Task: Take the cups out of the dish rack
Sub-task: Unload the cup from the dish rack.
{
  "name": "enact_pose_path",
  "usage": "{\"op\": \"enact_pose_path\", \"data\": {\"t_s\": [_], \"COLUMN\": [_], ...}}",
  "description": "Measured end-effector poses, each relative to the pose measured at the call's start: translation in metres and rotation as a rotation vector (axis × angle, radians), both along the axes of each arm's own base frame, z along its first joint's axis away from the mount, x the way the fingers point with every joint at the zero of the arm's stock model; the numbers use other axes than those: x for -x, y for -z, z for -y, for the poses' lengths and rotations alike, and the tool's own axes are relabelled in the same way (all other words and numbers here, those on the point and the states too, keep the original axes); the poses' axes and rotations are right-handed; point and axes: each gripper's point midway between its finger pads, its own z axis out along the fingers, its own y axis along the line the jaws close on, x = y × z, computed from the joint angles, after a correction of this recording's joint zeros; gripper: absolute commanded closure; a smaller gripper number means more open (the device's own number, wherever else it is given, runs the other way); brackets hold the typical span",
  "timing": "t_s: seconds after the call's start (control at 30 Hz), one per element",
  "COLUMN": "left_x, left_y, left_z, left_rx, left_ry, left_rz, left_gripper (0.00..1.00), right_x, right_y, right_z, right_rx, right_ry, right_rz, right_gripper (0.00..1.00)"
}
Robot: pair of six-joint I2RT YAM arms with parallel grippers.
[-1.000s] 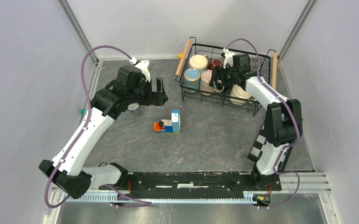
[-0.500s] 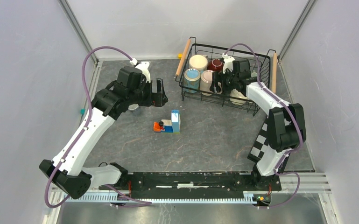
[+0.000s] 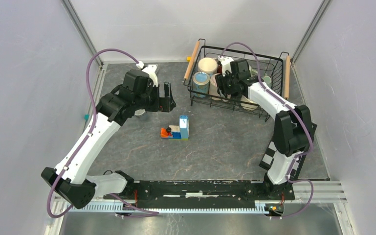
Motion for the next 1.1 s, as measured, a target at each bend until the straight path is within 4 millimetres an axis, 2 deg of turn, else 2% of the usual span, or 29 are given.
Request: {"op": "enact_pose_path", "data": {"t_s": [0.37,0.7,0.87,1.0,1.1], "left_x": [0.000,-0.001,-0.001,-0.002,-0.002], "left_y": [0.002,0.005,0.005,0.005,0.007], "left_z": [0.002,0.004,0.004,0.004,0.008], "left_rx": [0.000,-0.003,-0.004,0.001,0.029], "left_ry": [0.007,0.010,0.010,0.010,-0.004], "left_rz": [-0.009,-0.016,-0.016,-0.014,-0.025], "left_gripper": [0.00,0.00,0.00,0.00,0.00], "right_x": [-0.011,-0.010,-0.010,-0.011,-0.011], "right_y": [0.017,0.026,0.028,0.029,0.028], "right_z": [0.002,0.009,0.009,0.008,0.008], "right_rx": [0.134,0.179,0.179,0.175,0.174], "right_ry": [0.004,0.012,0.013,0.018,0.021], "right_rz": [-0.041,-0.065,-0.061,-0.052,-0.049], "right_gripper": [0.45,0.58,0.73,1.00,1.00]}}
